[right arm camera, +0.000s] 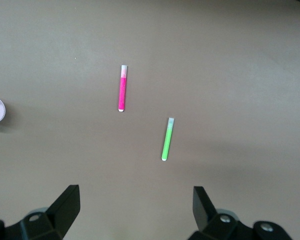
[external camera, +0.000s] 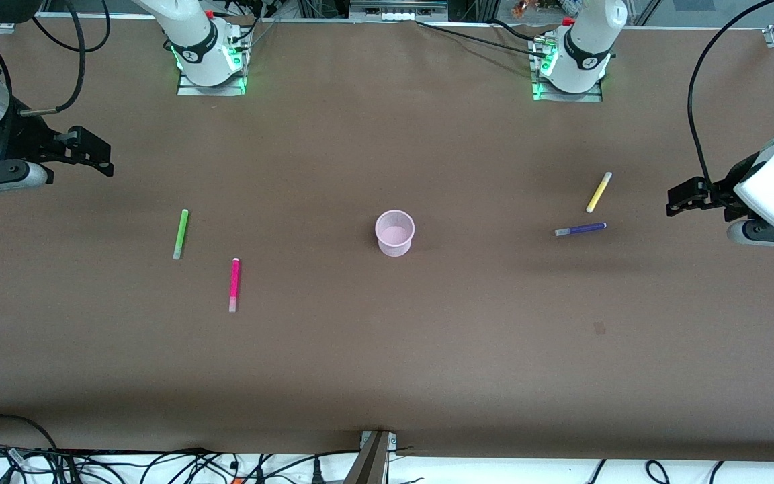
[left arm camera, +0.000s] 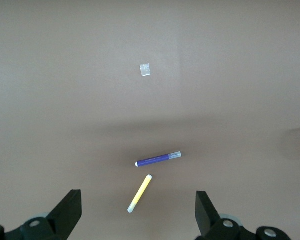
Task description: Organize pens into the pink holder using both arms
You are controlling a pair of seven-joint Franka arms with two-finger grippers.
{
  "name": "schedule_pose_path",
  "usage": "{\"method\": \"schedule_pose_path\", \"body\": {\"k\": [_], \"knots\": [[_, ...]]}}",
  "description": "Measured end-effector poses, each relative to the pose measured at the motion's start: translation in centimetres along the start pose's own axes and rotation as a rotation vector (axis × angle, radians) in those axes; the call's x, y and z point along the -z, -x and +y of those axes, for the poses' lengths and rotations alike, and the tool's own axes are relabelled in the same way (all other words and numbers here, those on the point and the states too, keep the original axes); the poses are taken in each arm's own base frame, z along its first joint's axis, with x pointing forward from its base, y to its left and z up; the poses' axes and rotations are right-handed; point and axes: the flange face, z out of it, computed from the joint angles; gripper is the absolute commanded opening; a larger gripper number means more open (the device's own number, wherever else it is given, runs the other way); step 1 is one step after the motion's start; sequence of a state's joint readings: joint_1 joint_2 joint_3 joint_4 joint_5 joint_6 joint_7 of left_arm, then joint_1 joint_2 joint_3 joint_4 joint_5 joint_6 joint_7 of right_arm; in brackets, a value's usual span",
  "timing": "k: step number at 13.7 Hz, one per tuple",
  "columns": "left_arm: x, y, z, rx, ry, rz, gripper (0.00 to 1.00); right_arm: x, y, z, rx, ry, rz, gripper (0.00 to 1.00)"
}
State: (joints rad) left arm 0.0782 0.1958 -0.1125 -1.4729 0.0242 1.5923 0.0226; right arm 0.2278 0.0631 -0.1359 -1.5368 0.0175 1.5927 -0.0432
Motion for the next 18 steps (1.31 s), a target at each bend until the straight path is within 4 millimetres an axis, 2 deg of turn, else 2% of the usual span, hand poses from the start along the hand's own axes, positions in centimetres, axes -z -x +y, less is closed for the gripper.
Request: {"method": "schedule_pose_path", "body": {"k": [11,13,15,18], "knots": [[-0.9,-0.4,0.0,0.007,0.002,-0.014,1.0,0.0,-0.1,-0.5,0.009,0.0,0.004,1.0],[-1.7,-0.6,-0.1,0.081,0.002,-0.031,1.0,0.0,-0.1,-0.5,0.009,0.0,0.005,1.0],[-3.3,-0.9,-0.2,0.177,0.0,-0.062,1.0,0.1,-0.2,-0.5,0.009,0.001,0.014,1.0],[-6.4,-2.0,-0.3,0.488,0.007,-0.099,1.0,0.1,-0.3,-0.6,0.011,0.001,0.02,1.0]]}}
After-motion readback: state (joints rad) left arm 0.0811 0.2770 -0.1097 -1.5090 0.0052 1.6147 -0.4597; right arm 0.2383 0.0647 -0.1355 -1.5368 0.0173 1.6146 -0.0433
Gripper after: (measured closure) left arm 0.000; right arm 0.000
